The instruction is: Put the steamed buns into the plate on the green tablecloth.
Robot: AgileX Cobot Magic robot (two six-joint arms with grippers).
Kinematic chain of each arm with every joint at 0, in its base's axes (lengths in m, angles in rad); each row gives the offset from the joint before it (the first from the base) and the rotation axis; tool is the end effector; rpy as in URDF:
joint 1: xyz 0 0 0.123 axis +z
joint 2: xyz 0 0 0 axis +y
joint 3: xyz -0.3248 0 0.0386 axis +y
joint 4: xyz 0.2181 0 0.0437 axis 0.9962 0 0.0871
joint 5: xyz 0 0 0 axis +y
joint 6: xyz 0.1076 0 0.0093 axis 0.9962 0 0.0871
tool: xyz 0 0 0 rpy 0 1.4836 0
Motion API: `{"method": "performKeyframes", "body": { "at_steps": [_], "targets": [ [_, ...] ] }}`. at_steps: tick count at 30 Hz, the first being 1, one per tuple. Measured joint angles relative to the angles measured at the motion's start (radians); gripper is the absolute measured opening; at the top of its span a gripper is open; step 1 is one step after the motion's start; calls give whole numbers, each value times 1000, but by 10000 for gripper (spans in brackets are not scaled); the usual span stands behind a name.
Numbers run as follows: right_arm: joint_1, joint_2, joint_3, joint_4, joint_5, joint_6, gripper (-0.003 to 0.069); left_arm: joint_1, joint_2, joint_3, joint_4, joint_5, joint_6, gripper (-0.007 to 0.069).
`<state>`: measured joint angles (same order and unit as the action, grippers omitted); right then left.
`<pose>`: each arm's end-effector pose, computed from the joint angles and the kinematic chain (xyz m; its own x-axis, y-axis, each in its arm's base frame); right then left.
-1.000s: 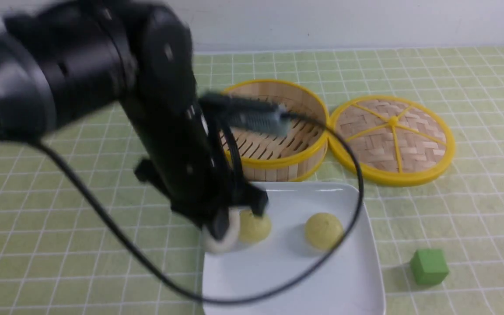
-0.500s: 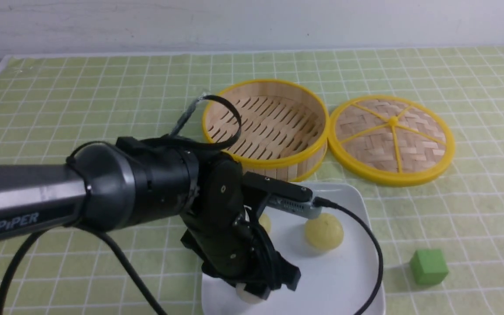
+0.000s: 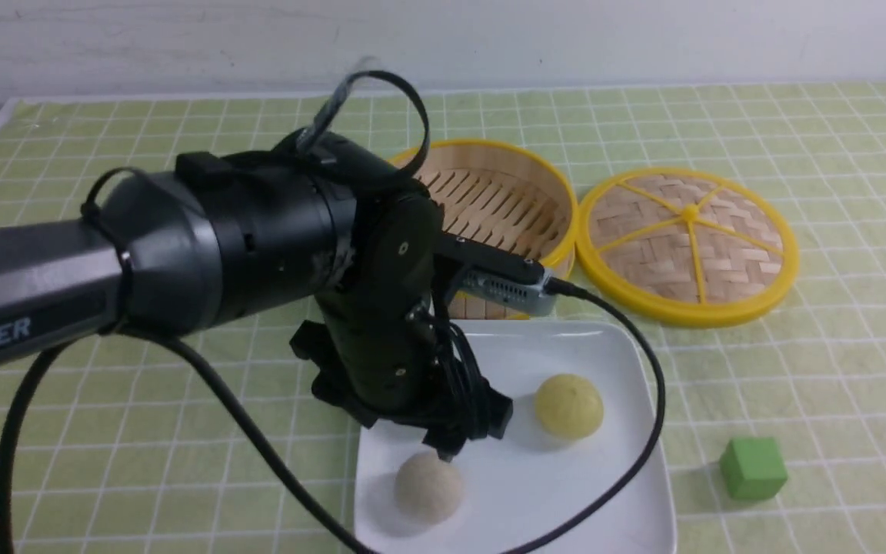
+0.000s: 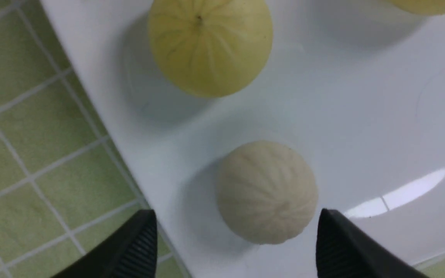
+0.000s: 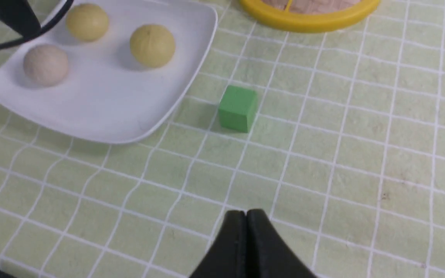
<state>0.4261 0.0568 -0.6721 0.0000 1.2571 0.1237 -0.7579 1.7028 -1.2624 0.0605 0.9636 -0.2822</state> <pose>-0.0705 -0.0320 0.2846 -0.5269 -0.1036 -0.8436 -0.3510 0.9305 0.1049 0.2390 -0.2188 0.2820 -0.8474 0.4650 -0.2562 0.4845 0.8747 -0.0152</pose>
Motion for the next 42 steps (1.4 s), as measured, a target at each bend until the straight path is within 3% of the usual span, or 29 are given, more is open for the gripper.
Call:
{"method": "performKeyframes", "body": {
  "at_steps": [4,10,14,16,35,42],
  "targets": [
    [0,-53,48,-10,-80,32,-13,0,0,-33,0,26,-1,460],
    [0,-73,257,-8,-474,16,-11,0,0,-53,12,42,-1,200],
    [0,-73,336,12,-615,6,-11,0,0,-55,33,47,-1,45],
    [0,-73,349,14,-655,6,-10,0,0,-55,45,47,-1,8],
    [0,-73,363,18,-688,5,3,0,0,-56,103,47,-9,2],
    [-40,-73,498,9,-835,5,9,0,-2,-56,144,51,-10,2]
  ]
}}
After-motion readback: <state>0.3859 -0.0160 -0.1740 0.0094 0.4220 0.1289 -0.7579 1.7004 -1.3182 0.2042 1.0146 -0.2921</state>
